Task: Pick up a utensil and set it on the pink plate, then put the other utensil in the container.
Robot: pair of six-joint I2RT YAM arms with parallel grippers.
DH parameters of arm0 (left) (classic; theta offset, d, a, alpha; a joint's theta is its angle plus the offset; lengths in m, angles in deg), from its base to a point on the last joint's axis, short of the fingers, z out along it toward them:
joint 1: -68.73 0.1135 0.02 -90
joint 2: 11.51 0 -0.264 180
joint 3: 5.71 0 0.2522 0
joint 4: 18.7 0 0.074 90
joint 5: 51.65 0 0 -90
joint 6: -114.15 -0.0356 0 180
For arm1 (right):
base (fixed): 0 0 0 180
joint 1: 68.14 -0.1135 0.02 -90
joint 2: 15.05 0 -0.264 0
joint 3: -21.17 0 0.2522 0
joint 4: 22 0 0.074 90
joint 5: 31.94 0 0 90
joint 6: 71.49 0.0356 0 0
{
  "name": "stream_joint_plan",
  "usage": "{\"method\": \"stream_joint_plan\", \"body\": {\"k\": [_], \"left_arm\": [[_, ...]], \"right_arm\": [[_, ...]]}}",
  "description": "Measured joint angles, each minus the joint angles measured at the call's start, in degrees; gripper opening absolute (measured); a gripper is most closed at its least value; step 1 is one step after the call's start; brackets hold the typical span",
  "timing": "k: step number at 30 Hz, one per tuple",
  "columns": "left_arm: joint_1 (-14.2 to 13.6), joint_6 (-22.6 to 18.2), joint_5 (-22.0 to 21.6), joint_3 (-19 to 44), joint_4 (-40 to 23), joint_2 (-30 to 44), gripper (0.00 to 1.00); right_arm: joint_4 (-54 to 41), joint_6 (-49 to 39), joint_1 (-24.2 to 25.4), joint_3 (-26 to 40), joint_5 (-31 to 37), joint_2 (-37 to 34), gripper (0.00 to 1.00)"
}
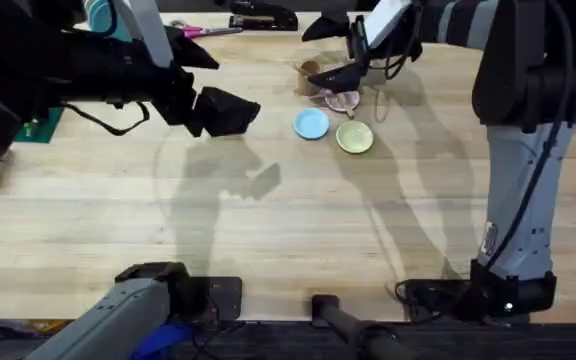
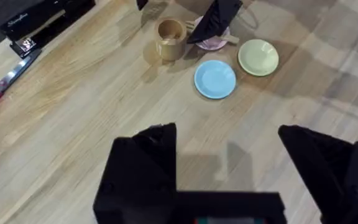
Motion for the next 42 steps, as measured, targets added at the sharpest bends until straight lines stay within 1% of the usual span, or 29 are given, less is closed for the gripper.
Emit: {"method": "stream_joint_plan", "body": {"k": [5, 9, 12, 22, 26, 32, 35, 42], "left_arm": [[0.00, 0.00, 0.00, 0.00, 0.00, 0.00, 0.995], [0.00, 0.00, 0.00, 0.00, 0.00, -0.02, 0.995], [0.00, 0.00, 0.00, 0.00, 0.00, 0.00, 0.995], [0.00, 0.00, 0.00, 0.00, 0.00, 0.00, 0.996], [0.00, 0.00, 0.00, 0.00, 0.00, 0.00, 0.996], [0.00, 0.00, 0.00, 0.00, 0.00, 0.00, 0.996], [0.00, 0.00, 0.00, 0.00, 0.00, 0.00, 0.996], [0.00, 0.00, 0.00, 0.00, 0.00, 0.00, 0.995]], "right_arm": [[0.00, 0.47, 0.00, 0.00, 0.04, 0.00, 0.996], [-1.20, 2.94, 0.00, 0.00, 1.32, 0.82, 0.997], [-5.95, 4.35, 0.00, 0.00, 3.59, 3.33, 0.997], [-22.21, 5.69, 0.00, 0.04, 14.55, 18.68, 0.997], [-28.92, 6.09, 0.00, 0.07, 18.43, 21.73, 0.998], [-38.62, 7.25, 0.00, 0.07, 22.14, 26.07, 0.998], [-42.59, 10.85, 0.00, 0.07, 25.61, 29.41, 0.998], [-47.04, 21.44, -0.66, 0.04, 33.69, 35.93, 0.997]]}}
